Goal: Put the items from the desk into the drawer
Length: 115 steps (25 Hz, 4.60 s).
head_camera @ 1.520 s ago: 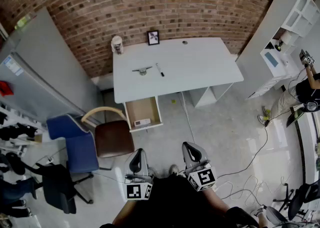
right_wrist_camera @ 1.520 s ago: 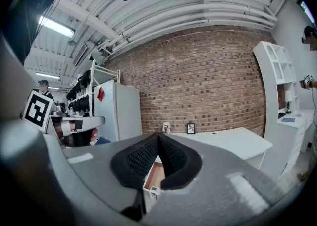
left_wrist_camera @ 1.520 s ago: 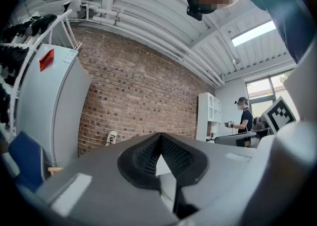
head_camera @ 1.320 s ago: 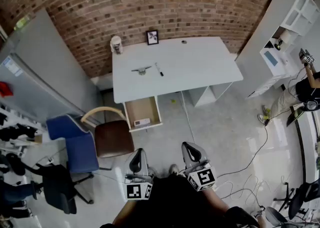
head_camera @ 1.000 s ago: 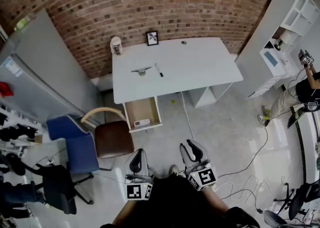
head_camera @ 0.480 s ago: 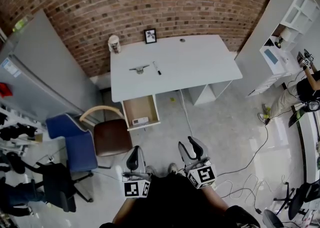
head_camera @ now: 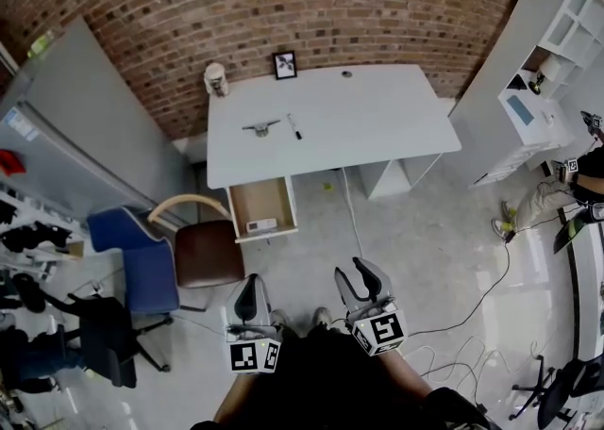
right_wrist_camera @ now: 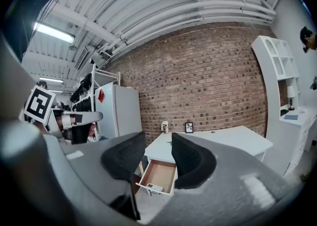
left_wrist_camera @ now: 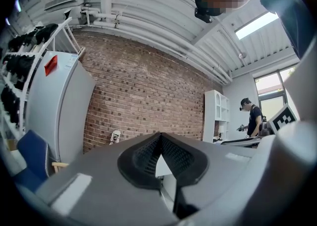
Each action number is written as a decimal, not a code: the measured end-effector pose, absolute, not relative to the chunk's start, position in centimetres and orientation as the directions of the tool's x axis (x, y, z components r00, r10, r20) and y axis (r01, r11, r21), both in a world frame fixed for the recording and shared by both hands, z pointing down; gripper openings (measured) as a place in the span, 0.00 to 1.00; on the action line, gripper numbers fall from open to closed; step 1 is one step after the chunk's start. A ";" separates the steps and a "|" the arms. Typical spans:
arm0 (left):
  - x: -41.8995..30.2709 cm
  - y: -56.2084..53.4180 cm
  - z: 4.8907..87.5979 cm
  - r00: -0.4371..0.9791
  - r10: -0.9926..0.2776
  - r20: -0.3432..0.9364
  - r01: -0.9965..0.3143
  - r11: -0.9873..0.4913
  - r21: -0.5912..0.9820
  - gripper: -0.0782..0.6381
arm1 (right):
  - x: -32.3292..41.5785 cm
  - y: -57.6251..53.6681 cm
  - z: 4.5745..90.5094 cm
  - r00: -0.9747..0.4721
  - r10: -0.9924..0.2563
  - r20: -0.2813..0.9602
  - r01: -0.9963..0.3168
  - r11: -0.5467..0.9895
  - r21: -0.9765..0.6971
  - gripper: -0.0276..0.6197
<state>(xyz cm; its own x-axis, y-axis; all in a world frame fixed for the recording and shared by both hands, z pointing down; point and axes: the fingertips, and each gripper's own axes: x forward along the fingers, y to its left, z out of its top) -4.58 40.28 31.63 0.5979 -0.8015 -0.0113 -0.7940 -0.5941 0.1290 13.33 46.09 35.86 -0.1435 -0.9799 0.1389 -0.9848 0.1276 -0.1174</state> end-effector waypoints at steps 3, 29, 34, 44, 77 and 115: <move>-4.0 40.8 31.6 0.573 -0.819 -0.008 -0.812 -0.569 0.129 0.13 | 14.4 46.2 36.0 -0.168 -0.976 0.137 -0.982 0.153 -0.112 0.31; -1.0 25.6 33.5 0.569 -0.822 0.016 -0.812 -0.559 0.169 0.13 | 16.7 30.5 37.9 -0.196 -0.961 0.194 -0.978 0.178 -0.105 0.30; -0.9 19.4 32.7 0.595 -0.804 0.001 -0.794 -0.587 0.160 0.13 | 16.2 24.2 37.6 -0.187 -0.961 0.204 -0.980 0.170 -0.101 0.30; -2.4 9.7 32.4 0.609 -0.793 0.004 -0.779 -0.598 0.189 0.13 | 14.9 13.9 37.3 -0.172 -0.956 0.236 -0.984 0.159 -0.076 0.31; 7.2 -7.2 34.2 0.481 -0.872 0.089 -0.864 -0.453 0.220 0.14 | 26.3 -10.7 54.5 -0.267 -0.780 0.567 -0.963 0.239 -0.124 0.29; 9.6 -10.9 37.1 0.389 -0.907 0.163 -0.907 -0.347 0.239 0.14 | 28.6 -11.0 74.2 -0.191 -0.427 0.884 -0.966 0.241 -0.093 0.16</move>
<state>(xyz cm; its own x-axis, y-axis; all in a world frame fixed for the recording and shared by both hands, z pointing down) 9.65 -10.95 37.07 0.3894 -0.9065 0.1630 -0.9070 -0.3466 0.2392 28.64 -11.03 74.16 -0.1913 -0.4273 0.8836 -0.9661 0.2411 -0.0925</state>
